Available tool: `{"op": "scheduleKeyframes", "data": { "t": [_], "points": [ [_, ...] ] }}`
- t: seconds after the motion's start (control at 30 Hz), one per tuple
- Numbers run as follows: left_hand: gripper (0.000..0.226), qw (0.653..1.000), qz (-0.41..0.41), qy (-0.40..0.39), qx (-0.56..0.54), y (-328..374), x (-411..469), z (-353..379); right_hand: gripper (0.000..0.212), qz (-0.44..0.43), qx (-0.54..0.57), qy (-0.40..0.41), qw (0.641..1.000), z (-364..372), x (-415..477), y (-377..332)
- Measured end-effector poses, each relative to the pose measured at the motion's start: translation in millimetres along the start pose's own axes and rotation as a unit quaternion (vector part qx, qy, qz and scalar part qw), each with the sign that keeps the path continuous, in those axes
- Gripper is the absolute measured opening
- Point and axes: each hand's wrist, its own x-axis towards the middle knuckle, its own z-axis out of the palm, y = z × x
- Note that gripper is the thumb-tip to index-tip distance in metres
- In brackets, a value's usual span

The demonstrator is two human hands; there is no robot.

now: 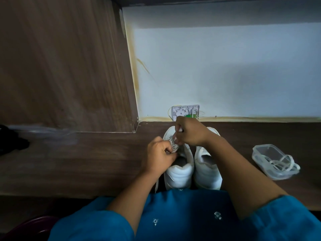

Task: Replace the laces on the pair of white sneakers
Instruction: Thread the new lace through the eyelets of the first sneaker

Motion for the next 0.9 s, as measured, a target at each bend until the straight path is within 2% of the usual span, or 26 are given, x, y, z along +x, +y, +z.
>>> {"op": "scheduleKeyframes", "data": {
  "t": [0.07, 0.17, 0.27, 0.63, 0.9],
  "points": [
    [0.016, 1.0, -0.008, 0.001, -0.002, -1, -1, 1, 0.024, 0.003, 0.023, -0.008, 1.0, 0, -1, 1],
    [0.014, 1.0, -0.02, 0.001, -0.002, 0, -2, 2, 0.018, -0.014, -0.068, -0.049, 0.996, -4, 2, -1],
    [0.013, 1.0, -0.022, 0.017, -0.005, -1, 0, 5, 0.015, -0.028, -0.086, -0.057, 0.994, -1, 6, 0],
    [0.015, 0.997, 0.042, 0.058, -0.019, -11, -1, 10, 0.019, -0.038, -0.227, -0.153, 0.961, 6, 26, 8],
    [0.013, 0.996, 0.056, 0.063, -0.022, -13, 0, 12, 0.017, -0.084, -0.245, -0.141, 0.956, 8, 28, 6]
  ]
}}
